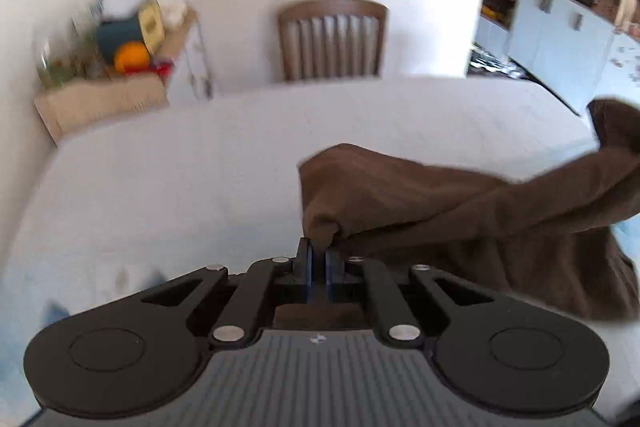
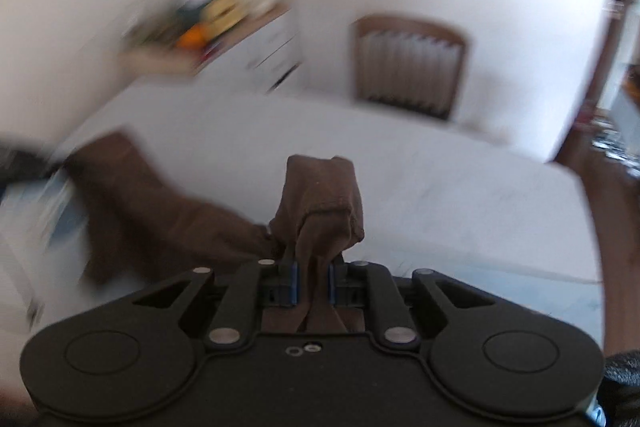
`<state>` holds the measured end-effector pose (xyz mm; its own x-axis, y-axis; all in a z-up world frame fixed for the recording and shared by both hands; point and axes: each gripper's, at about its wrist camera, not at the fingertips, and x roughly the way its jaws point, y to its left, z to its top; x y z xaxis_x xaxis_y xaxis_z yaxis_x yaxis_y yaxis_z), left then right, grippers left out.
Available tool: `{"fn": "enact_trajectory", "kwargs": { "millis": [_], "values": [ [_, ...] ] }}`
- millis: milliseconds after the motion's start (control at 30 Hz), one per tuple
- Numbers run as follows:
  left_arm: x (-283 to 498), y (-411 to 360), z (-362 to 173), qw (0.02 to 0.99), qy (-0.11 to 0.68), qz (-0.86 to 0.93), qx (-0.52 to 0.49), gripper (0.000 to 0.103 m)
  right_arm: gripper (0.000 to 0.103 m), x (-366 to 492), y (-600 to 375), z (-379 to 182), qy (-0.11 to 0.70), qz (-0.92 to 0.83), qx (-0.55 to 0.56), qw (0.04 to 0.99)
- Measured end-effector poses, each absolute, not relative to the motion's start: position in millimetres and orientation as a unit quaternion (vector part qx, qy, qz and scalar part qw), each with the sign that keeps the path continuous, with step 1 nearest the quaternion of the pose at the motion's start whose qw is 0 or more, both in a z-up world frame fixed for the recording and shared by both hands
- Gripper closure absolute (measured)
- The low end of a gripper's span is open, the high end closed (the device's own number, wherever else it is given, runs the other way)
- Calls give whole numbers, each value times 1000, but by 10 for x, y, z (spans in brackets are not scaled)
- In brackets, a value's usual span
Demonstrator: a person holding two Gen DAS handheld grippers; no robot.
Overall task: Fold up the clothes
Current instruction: 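Lay the brown shirt on the table and open both grippers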
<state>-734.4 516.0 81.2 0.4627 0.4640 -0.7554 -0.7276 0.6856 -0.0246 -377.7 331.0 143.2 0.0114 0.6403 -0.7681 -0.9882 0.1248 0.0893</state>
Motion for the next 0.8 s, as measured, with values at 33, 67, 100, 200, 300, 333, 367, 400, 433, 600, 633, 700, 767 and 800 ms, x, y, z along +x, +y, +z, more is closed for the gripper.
{"fn": "enact_trajectory", "kwargs": {
  "millis": [33, 67, 100, 200, 300, 333, 367, 400, 433, 600, 633, 700, 767, 800],
  "values": [
    [-7429, 5070, 734, 837, 384, 343, -186, 99, 0, -3852, 3205, 1346, 361, 622, -262, 643],
    [-7511, 4975, 640, 835, 393, 331, -196, 98, 0, -3934, 3087, 1239, 381, 633, -272, 617],
    [-7582, 4882, 538, 832, 403, 320, -209, 98, 0, -4001, 2964, 1112, 405, 639, -276, 593],
    [-7724, 4624, 222, 813, 435, 296, -248, 98, 0, -4127, 2707, 726, 453, 636, -288, 554],
    [-7827, 4427, -6, 796, 454, 287, -279, 98, 0, -4253, 2450, 340, 499, 631, -299, 514],
    [-7851, 4381, -56, 792, 457, 285, -285, 98, 0, -4274, 2401, 225, 510, 622, -300, 512],
    [-7870, 4359, -86, 789, 459, 285, -291, 98, 0, -4294, 2353, 111, 520, 614, -302, 511],
    [-7876, 4363, -85, 788, 460, 284, -293, 98, 0, -4288, 2317, 41, 526, 610, -302, 510],
    [-7871, 4368, -71, 788, 462, 284, -291, 98, 0, -4283, 2281, 7, 525, 608, -304, 512],
    [-7838, 4435, 127, 793, 487, 263, -253, 94, 0, -4169, 2242, 147, 520, 612, -287, 522],
    [-7853, 4419, 180, 795, 495, 255, -240, 93, 0, -4124, 2216, 223, 517, 612, -284, 527],
    [-7880, 4429, 279, 798, 509, 243, -212, 84, 0, -4020, 2154, 348, 507, 607, -279, 544],
    [-7935, 4449, 433, 803, 511, 246, -181, 79, 0, -3847, 2070, 494, 496, 599, -267, 569],
    [-7954, 4480, 521, 807, 508, 251, -168, 75, 0, -3763, 1981, 557, 491, 595, -259, 581]
  ]
}}
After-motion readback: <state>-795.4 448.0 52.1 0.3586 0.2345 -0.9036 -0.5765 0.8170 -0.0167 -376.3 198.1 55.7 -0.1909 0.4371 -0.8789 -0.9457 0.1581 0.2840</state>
